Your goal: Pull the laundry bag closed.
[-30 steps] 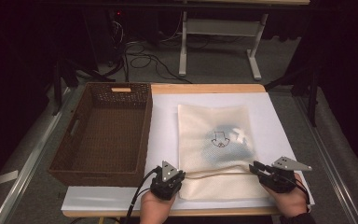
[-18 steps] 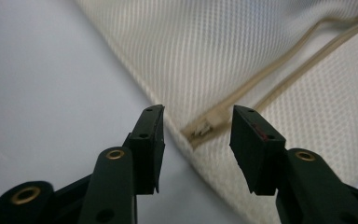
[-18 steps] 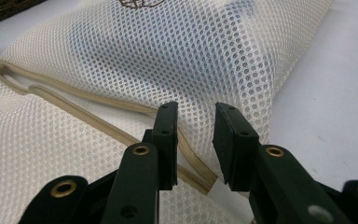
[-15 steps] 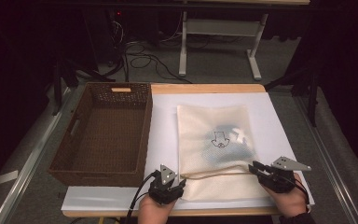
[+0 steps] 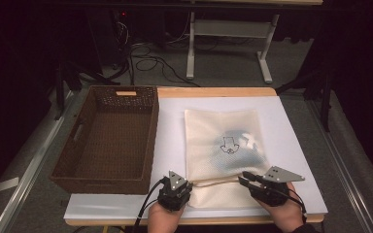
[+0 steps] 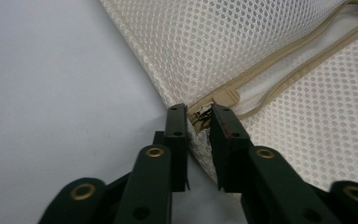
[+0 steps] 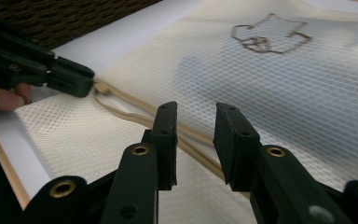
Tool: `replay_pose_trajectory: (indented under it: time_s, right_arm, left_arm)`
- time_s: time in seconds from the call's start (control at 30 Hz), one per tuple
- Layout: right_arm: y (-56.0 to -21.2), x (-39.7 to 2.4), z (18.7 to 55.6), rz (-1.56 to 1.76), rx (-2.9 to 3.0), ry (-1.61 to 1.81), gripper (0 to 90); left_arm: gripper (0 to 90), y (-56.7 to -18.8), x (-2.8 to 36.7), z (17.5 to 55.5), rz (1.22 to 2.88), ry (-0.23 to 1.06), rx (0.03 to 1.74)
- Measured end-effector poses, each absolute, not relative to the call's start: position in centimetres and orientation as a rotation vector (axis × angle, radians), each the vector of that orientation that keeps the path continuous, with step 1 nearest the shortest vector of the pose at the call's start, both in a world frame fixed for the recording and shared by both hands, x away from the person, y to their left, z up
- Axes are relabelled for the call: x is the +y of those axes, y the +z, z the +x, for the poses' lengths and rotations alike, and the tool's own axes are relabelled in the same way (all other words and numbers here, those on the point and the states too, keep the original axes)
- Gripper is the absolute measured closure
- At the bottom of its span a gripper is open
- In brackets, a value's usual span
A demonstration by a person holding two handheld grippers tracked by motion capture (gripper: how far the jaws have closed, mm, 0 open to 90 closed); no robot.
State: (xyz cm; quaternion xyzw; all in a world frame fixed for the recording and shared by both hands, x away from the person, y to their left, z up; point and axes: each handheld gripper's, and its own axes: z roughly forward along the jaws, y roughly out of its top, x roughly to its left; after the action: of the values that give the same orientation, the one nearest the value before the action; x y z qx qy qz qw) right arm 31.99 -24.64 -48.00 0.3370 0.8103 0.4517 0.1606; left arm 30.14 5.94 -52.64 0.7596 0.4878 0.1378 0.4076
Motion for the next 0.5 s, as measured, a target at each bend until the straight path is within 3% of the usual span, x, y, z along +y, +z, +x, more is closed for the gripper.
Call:
replay_pose_trajectory:
  time_s: [0.1, 0.5]
  right_arm:
    - [-48.1, -23.1, 32.0, 0.939, 2.348, 1.289, 70.7]
    - [-48.5, -19.5, 31.6, 0.89, 2.421, 1.328, 70.9]
  left_arm:
    - [84.7, -52.6, 5.8, 30.1, 1.924, 0.349, 1.213]
    - [86.3, -52.0, 5.2, 29.4, 1.897, 0.418, 1.129]
